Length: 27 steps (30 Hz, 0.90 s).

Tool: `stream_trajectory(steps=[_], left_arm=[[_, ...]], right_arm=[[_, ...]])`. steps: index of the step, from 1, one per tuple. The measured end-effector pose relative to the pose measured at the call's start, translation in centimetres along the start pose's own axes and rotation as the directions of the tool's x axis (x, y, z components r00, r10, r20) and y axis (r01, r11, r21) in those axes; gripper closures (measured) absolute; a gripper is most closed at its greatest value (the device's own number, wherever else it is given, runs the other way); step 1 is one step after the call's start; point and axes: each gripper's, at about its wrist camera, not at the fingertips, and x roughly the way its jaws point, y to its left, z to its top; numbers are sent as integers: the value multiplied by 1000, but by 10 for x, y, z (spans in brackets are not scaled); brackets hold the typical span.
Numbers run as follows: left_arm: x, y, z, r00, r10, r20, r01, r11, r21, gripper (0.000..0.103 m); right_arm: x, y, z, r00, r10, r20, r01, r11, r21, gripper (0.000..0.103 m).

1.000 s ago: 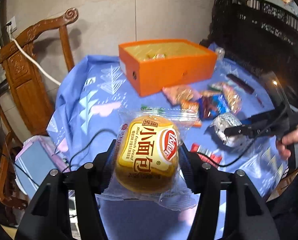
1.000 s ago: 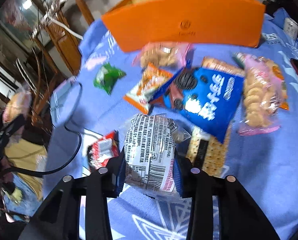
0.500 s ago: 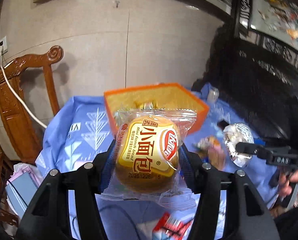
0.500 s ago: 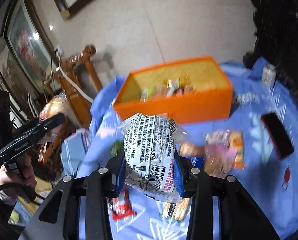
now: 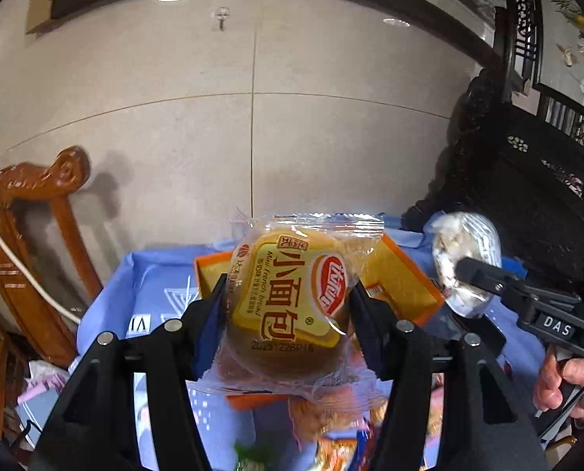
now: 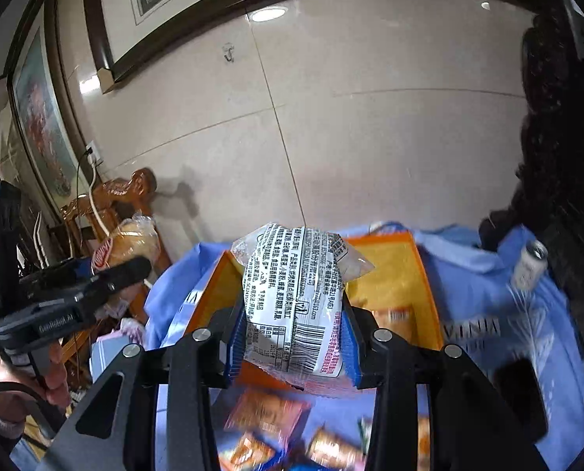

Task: Organize snacks
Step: 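Carry both packs over the orange box and open both grippers, then grasp the blue cookie bag with the right gripper while the left grasps the green plum packet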

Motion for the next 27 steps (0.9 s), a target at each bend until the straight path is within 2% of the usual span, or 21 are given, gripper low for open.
stream_trajectory(steps=[3,4,5,6,7,8,9,12,16,23,27], left_arm=[[28,-3,14,1000,11,-9,-11,1000,16,44],[35,-3,17,1000,21,-12,-21,1000,14,25],[44,-3,20,999,47,-21,-47,999,9,5],[55,-4,22,994,99,-42,-99,995,2,4],[68,-3,24,987,137,-88,-137,991,1,4],[77,-2,25,981,149,-126,-150,989,0,4],[79,0,24,979,152,-133,-155,988,-10,4],[72,3,18,988,103,-114,-112,991,-74,4],[60,2,-1,989,45,-143,-62,991,-115,4],[12,-5,-52,987,46,-156,-68,988,-139,4],[-17,2,-77,986,63,-154,-88,983,-159,4]], right_arm=[[24,-6,17,1000,-3,10,3,1000,-19,60],[34,-8,23,1000,-1,10,1,1000,-27,57],[41,-8,25,1000,-5,5,6,1000,-30,39],[52,-9,28,1000,-21,-8,20,999,-39,18],[56,-7,28,999,-54,-8,53,998,-44,12],[59,-7,29,995,-102,2,102,994,-49,10],[57,-7,29,994,-110,12,110,993,-48,9],[44,-6,25,997,-71,34,72,997,-14,5],[28,-4,12,997,-70,16,70,998,0,4],[-22,4,-36,999,-53,-7,53,998,25,4],[-42,2,-72,997,-46,-61,47,999,23,4]])
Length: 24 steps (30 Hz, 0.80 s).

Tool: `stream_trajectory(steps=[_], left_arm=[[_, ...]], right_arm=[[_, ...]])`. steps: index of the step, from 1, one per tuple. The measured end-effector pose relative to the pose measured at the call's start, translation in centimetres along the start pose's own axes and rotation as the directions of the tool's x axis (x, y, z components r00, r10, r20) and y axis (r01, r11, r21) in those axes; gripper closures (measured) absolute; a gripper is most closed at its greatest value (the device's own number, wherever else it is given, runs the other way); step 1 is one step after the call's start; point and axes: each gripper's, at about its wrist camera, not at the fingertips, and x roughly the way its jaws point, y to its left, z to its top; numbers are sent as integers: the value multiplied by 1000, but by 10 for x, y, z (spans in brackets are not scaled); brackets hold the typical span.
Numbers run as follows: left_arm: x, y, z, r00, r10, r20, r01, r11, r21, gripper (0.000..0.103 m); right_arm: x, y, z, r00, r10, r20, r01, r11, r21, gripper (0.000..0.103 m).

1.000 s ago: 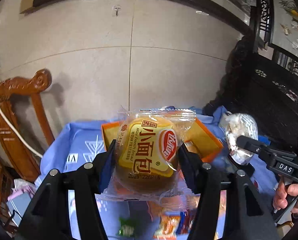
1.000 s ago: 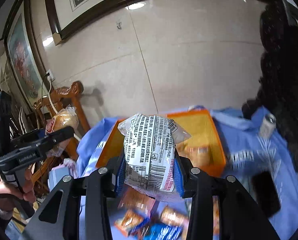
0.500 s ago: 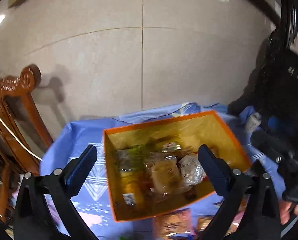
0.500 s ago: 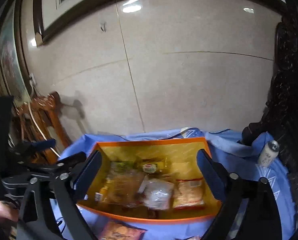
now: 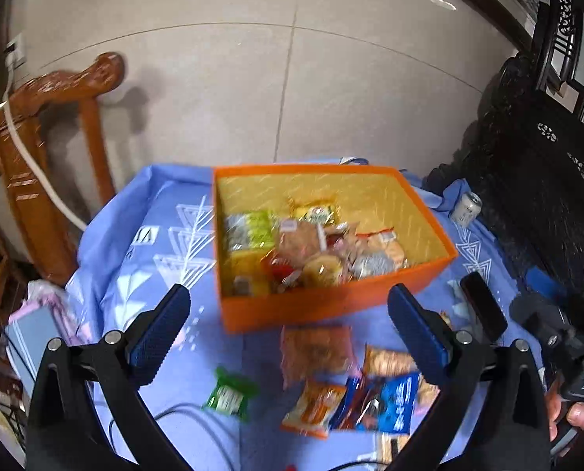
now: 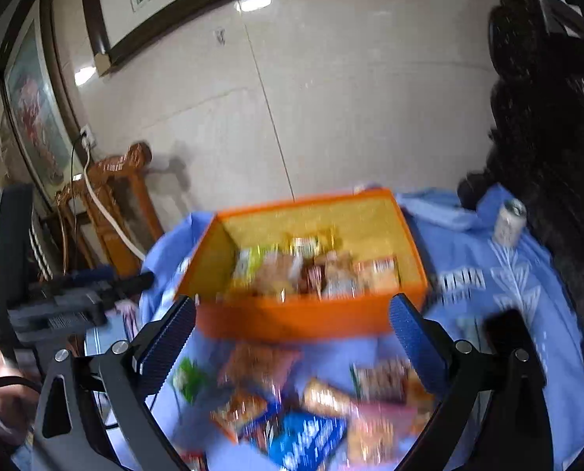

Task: Organize snacks
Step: 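Grasp the blue cookie bag with the right gripper while the left grasps the green plum packet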

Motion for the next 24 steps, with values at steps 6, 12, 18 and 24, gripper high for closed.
stream_trajectory(steps=[6,12,18,24], left_arm=[[-28,18,-47,1000,6,-1,-6,1000,-12,4],[-34,29,-83,998,14,-58,-14,1000,-8,4],[-40,41,-98,997,31,-76,-31,1000,-2,4],[-41,58,-101,995,52,-90,-54,998,-29,4]], right_arm=[[-3,-10,-63,992,-29,-120,25,999,-31,4],[28,-1,-116,968,25,-250,-51,994,-97,4],[64,27,-126,955,26,-294,-138,921,-366,4],[104,47,-125,921,-1,-389,-245,776,-581,4]])
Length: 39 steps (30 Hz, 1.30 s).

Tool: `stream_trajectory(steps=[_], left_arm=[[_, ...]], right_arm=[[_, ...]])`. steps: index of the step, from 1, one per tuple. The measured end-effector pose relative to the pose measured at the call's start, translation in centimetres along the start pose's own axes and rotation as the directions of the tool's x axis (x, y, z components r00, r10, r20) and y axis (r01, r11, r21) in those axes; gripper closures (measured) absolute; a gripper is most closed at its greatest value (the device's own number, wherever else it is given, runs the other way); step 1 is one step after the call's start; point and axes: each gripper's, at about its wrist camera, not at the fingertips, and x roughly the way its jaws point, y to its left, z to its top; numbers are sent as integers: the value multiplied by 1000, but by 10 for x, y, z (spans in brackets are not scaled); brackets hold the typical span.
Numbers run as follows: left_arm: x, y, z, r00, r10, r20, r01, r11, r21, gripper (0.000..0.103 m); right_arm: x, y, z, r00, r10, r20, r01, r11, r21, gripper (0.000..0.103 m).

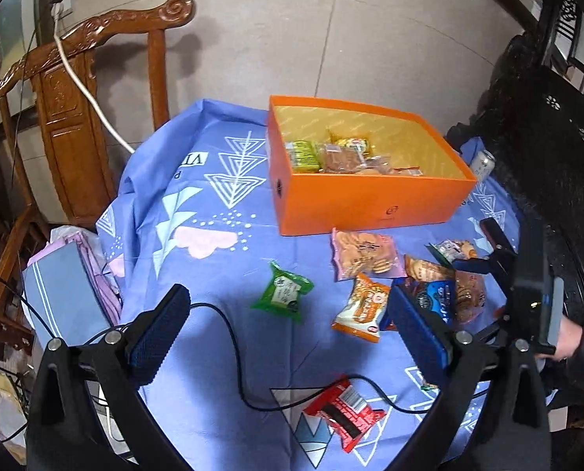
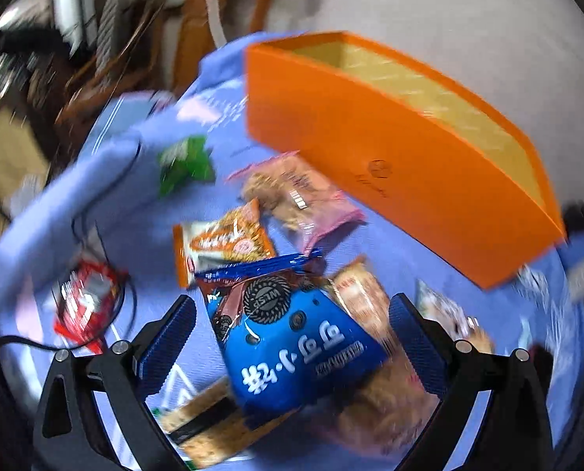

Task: Organize snacks
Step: 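Grasp the blue cookie bag with the right gripper while the left grasps the green plum packet, then carry both bags over the orange box and open both grippers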

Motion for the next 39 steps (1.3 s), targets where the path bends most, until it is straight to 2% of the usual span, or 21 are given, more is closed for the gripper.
stream_trajectory(steps=[2,3,4,5,6,8,10,13,15,18,20,22,26,30,33,35,37,39], left_arm=[[3,4,1,1000,7,-6,-7,1000,-3,4],[5,6,1,1000,16,-9,-16,1000,-3,4],[7,7,1,1000,21,-13,-21,1000,-4,4],[10,8,1,999,26,-19,-26,1000,-4,4],[14,9,2,999,32,-29,-32,999,-6,4],[23,10,1,998,38,-45,-38,999,-3,4],[30,8,0,998,39,-55,-39,999,12,4],[46,0,-3,996,47,-71,-42,996,73,4],[58,-6,-6,995,56,-81,-47,993,112,4],[82,-9,-7,993,51,-108,-40,994,106,4],[98,-12,-8,992,54,-112,-41,992,115,4],[115,-15,-8,990,68,-124,-51,990,135,4],[152,-19,-14,982,89,-169,-61,984,167,4],[170,-15,-16,979,91,-183,-61,985,160,4],[177,-12,-17,980,79,-185,-52,988,148,14],[184,-9,-20,975,83,-208,-52,987,151,31],[188,-7,-24,972,75,-221,-44,988,145,41],[186,-7,-26,978,68,-198,-39,989,145,52]], right_arm=[[10,4,3,999,23,-35,-25,997,-70,4],[16,6,4,998,27,-51,-32,994,-102,8],[20,7,4,997,26,-67,-35,991,-129,15],[25,9,3,995,40,-92,-54,986,-155,30],[28,11,3,993,38,-109,-56,984,-170,38],[28,14,1,994,34,-108,-55,980,-191,46],[24,14,-1,994,15,-105,-34,983,-183,48],[8,4,-7,997,32,-73,-38,996,-77,50],[-7,-9,-13,998,58,-39,-56,997,50,50],[-30,-31,-27,997,75,18,-77,963,259,49],[-41,-41,-36,996,75,41,-85,925,371,49],[-49,-47,-43,996,65,53,-82,897,435,49],[-55,-47,-47,996,51,73,-81,865,496,48],[-55,-46,-48,996,43,77,-78,837,541,48],[-52,-42,-46,996,47,77,-82,825,559,48],[-54,-40,-44,996,46,77,-81,827,556,48],[-53,-39,-40,996,45,76,-80,830,552,48],[-53,-40,-37,996,43,80,-80,826,557,48]])
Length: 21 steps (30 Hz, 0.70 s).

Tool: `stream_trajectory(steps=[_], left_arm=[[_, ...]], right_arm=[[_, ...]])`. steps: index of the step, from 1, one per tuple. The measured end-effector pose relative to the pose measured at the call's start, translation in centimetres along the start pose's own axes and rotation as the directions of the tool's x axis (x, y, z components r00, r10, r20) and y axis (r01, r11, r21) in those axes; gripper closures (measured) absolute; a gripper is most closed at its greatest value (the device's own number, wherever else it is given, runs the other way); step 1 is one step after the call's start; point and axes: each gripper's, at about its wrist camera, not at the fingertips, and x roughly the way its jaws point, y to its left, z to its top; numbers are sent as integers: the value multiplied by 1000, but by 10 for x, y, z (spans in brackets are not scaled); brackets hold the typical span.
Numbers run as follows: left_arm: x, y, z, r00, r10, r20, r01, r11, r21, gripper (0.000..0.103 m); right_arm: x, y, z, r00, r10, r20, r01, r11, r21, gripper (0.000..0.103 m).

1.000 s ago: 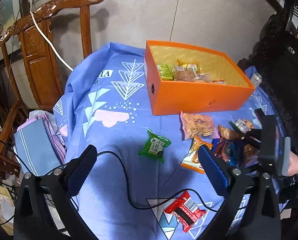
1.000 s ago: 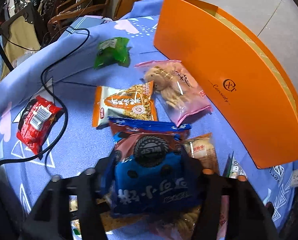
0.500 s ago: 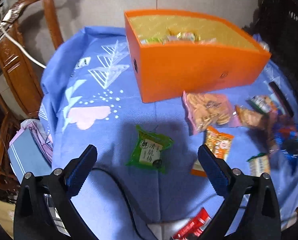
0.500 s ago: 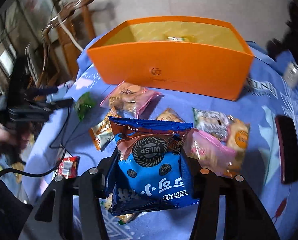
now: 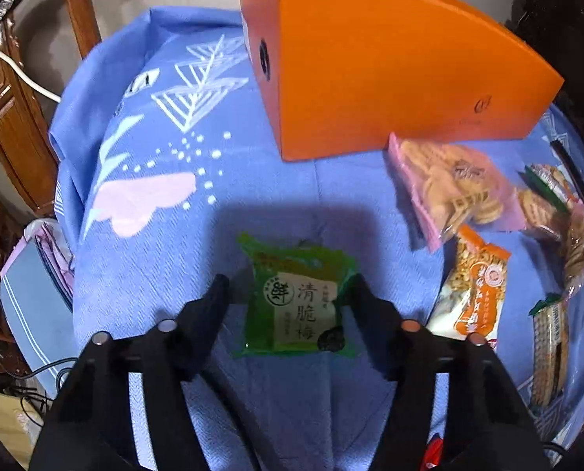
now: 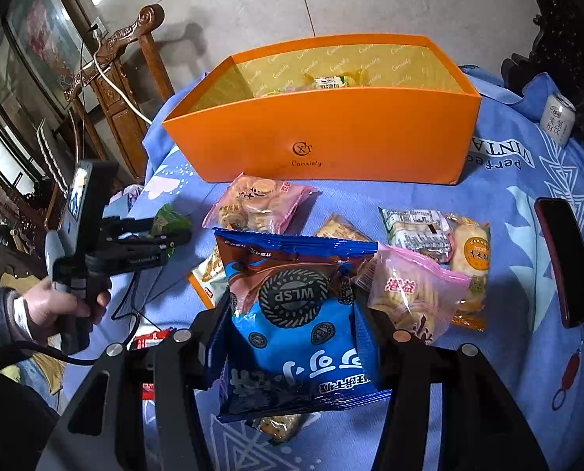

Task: Organize snacks
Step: 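Carry both bags over the orange box and open both grippers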

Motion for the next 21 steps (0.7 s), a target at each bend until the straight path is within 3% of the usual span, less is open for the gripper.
stream_trajectory(steps=[1,2,21], left_arm=[[-1,0,-1,1000,-3,7,3,1000,5,60],[-1,-1,-1,1000,-4,9,4,1000,9,62],[-70,2,2,993,-8,114,9,1000,-11,63]], right_arm=[[0,0,1,1000,0,2,0,1000,2,48],[0,1,2,1000,-2,4,2,1000,3,48],[-17,6,5,998,1,68,-1,1000,-1,48]])
